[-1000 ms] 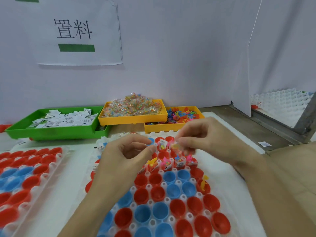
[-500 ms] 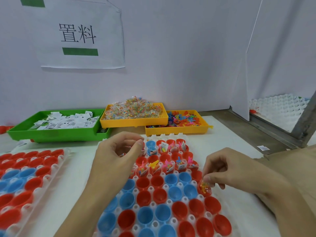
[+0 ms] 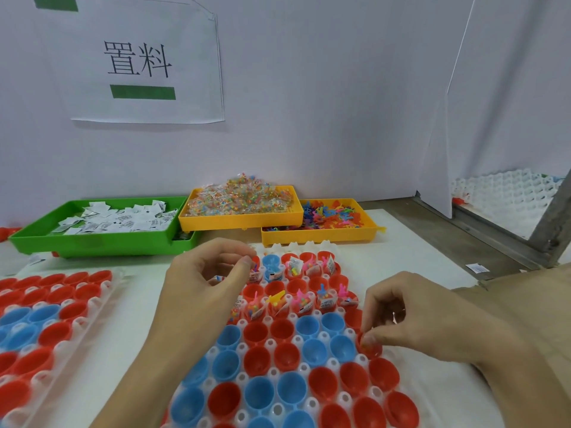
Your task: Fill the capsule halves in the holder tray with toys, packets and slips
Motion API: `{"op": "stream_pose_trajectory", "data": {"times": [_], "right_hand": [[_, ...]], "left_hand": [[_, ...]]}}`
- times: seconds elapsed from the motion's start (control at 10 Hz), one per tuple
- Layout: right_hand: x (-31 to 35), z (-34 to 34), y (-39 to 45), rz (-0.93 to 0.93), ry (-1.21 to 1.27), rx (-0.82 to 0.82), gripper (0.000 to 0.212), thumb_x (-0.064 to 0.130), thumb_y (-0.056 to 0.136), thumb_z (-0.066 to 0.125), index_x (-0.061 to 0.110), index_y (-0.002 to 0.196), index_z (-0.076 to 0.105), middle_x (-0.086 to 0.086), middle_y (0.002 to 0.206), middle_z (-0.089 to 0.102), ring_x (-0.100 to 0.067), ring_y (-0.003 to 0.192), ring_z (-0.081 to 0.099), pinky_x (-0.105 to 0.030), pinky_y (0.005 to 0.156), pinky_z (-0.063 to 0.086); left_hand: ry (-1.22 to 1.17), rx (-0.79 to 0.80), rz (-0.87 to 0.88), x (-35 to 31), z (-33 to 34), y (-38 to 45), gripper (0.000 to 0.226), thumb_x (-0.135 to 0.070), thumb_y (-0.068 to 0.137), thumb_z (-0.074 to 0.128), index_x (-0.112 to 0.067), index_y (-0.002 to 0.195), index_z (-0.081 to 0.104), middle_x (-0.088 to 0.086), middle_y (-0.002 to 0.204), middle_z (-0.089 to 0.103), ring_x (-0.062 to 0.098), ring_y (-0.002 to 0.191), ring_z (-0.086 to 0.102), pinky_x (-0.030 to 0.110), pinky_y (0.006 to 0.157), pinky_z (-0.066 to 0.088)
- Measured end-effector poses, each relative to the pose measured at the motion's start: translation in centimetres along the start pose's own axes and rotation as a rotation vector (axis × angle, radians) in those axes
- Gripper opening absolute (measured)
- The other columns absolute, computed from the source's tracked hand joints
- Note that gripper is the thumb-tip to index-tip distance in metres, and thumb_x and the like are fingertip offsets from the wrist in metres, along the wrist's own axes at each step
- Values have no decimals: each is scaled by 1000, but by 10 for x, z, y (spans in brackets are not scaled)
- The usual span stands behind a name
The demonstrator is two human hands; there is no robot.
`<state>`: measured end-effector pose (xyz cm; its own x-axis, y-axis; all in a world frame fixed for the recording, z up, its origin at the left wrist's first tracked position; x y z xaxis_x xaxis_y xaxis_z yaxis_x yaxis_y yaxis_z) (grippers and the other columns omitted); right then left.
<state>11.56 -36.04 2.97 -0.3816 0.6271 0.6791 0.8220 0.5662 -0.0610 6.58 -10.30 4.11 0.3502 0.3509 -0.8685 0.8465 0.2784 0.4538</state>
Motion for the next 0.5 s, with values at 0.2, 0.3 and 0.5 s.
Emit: {"op": "stream_pose_trajectory", "data": {"times": [0.2,0.3,0.5], "right_hand": [[4,3,3,5,-53,-32,22,22,76,84,37,63,75,12,70,72,-1,63,56,-19,62,50],[3,2,2,-6,-40,-25,21,23,77,84,40,65,78,12,72,73,-1,65,57,-16,61,46],[2,-1,1,-27,18,-29,21,21,83,80,40,76,80,16,75,73,-1,69,59,-13,62,44]], "left_hand": [[21,-2,21,-2,0,-2,36,-2,86,66,-36,77,75,-4,78,73,18,75,68,24,68,56],[23,-4,26,-2,0,-1,36,-4,86,66,-37,77,76,-5,79,74,18,76,68,23,67,55],[32,-5,26,-5,0,-1,34,-5,87,66,-37,77,75,-5,80,74,19,77,69,27,70,56]]}}
Point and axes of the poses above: each hand's wrist, its own y-axis towards the middle knuckle, its own z-axis out of the palm, x = y × z, the point moved 3 cm from there along y, towards the middle knuckle
